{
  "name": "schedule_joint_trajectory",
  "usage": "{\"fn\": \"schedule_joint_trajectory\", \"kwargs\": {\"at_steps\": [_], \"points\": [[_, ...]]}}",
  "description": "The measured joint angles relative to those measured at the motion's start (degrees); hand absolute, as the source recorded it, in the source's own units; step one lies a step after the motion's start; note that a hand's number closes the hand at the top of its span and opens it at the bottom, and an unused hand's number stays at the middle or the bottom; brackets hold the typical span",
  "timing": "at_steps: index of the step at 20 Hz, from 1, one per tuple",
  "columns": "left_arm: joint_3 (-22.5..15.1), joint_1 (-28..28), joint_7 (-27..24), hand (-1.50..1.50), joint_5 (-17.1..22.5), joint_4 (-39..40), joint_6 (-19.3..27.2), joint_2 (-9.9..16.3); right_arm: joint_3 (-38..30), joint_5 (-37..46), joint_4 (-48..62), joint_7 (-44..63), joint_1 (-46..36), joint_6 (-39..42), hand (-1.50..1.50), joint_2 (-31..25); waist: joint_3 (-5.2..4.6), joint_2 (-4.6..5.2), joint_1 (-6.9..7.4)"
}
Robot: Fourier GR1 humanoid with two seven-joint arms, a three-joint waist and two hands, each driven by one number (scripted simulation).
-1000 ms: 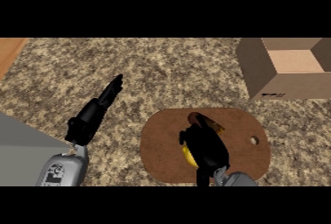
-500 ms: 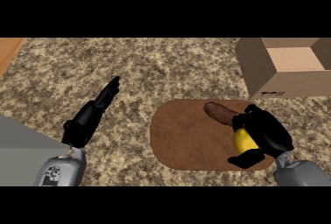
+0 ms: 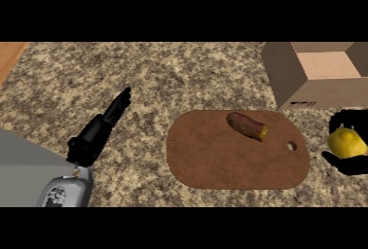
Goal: Pick the lemon from the cutting board and place it in the cardboard box
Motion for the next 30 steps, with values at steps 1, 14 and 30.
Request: {"fn": "schedule_joint_trajectory", "kwargs": {"at_steps": [1, 14, 30], "points": [[-0.07, -0.74, 0.59, 0.0, -0.08, 0.12, 0.11, -0.18, -1.39, -1.36, -1.11, -1.03, 0.49, 0.57, 1.5, -0.62, -0.01, 0.0, -0.01], [-0.32, -0.95, 1.78, 0.0, -0.15, -0.34, 0.03, -0.4, -22.86, -26.41, -22.44, 5.92, 4.48, 17.77, 1.5, -4.65, -0.05, -0.12, -0.28], [-1.09, -1.75, 0.91, 0.0, -0.54, 0.99, -0.04, -1.3, -22.41, -26.24, -3.41, 15.72, -17.51, 19.14, 1.5, -9.65, -0.02, 0.22, 1.14]]}}
